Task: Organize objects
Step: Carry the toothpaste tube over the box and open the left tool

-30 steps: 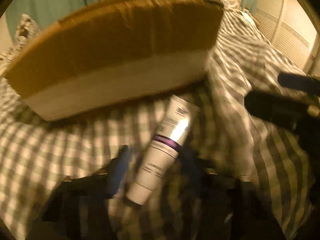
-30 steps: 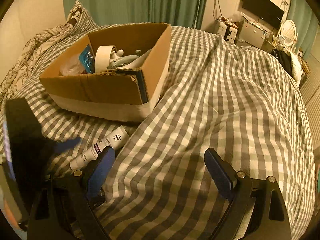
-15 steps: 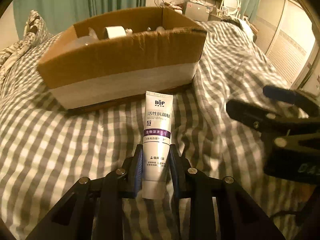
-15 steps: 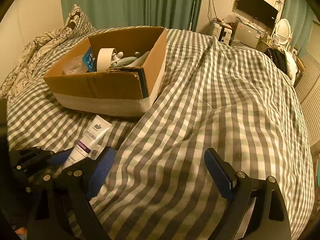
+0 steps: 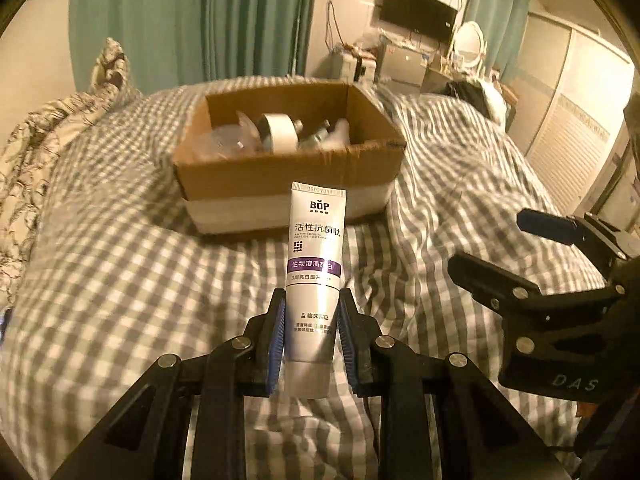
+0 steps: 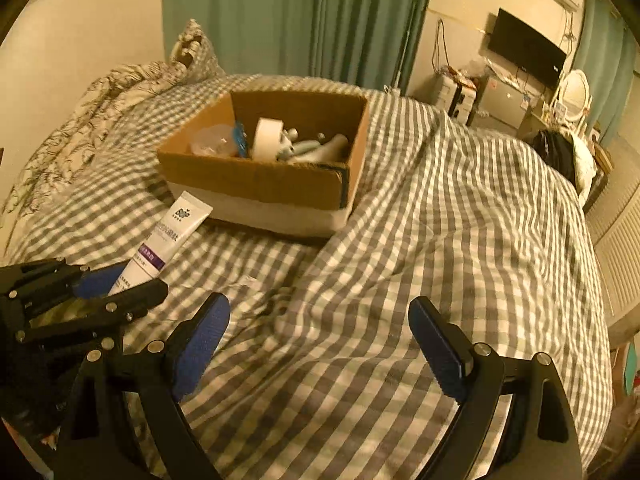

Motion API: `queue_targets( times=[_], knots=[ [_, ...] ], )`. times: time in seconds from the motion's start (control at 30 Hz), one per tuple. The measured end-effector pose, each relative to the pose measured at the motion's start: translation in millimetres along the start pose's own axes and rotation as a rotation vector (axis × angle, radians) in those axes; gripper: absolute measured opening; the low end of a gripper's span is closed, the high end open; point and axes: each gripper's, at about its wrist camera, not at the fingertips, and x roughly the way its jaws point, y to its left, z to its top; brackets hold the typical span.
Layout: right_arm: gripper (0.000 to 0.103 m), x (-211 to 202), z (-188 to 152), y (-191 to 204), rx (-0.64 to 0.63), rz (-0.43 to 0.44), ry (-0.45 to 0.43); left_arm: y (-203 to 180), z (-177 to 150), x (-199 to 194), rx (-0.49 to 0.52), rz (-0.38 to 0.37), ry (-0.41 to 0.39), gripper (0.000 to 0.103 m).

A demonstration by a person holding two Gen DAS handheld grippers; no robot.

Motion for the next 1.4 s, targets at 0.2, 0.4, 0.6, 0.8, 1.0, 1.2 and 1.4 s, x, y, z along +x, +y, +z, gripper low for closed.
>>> queue_targets(
  times=[0.2,0.4,0.6,0.8,1.0,1.2,1.4],
  knots=[
    [0.091,-28,18,4,-0.011,0.025,-0.063,9,24,-29,-0.001,0.013,-0.084,0.025],
    [0.091,-42,56,4,-0.031,0.040,-0.136,19,68,-40,0.011,0.020,-0.155,0.025],
    [0.091,-44,109,3,-0.060,0.041,-0.217,31,121,-36,0.008,0.032,-0.225,0.025],
    [0.091,-22,162,-9,-0.036,0.051,-0.248,46,168,-3,0.010,0.043,-0.211,0.025],
    [0.091,28,203,-21,-0.011,0.040,-0.224,44,188,51,0.054,0.041,-0.129,0.025],
    [0.091,76,216,-38,0.023,0.039,-0.177,36,196,105,0.090,0.003,-0.051,0.025],
    [0.091,108,205,-57,0.057,0.053,-0.130,28,198,141,0.164,0.008,-0.008,0.025]
  ],
)
